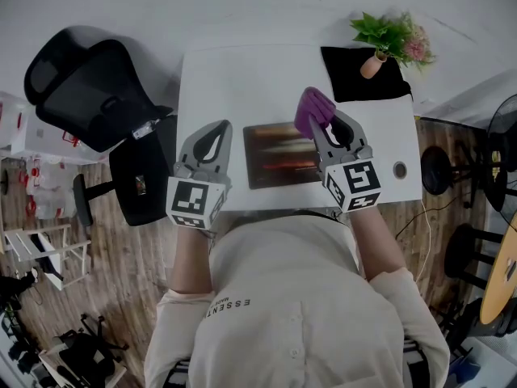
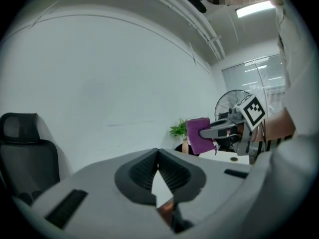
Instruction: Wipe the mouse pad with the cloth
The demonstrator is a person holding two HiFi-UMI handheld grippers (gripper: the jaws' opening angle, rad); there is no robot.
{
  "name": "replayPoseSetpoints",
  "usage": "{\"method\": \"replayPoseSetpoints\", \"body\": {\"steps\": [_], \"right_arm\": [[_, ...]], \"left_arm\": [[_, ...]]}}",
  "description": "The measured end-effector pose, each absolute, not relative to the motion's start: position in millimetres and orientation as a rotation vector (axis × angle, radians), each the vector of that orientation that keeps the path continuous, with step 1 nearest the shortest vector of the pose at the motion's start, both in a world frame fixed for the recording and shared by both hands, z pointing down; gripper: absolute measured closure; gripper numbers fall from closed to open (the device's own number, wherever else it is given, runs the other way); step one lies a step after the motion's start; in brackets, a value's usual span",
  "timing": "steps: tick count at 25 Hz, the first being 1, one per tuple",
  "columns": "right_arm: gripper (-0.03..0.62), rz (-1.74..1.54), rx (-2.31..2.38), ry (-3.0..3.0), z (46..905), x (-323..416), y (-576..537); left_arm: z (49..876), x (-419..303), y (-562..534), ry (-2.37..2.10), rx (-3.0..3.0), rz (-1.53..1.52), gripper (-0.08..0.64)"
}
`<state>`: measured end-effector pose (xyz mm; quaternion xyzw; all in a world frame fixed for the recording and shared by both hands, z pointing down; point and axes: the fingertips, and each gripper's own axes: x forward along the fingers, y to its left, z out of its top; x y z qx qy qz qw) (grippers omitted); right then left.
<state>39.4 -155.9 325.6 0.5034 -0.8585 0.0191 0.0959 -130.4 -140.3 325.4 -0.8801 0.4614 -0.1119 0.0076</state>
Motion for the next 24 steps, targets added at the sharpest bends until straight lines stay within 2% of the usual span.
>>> {"method": "replayPoseSetpoints", "body": {"steps": [24], "right_arm": [[0.500,0.000,1.525,-2.609,317,33,-159]], "left_arm": [[321,-144,-151,1.512,-2.746,-0.299,0.558]]}}
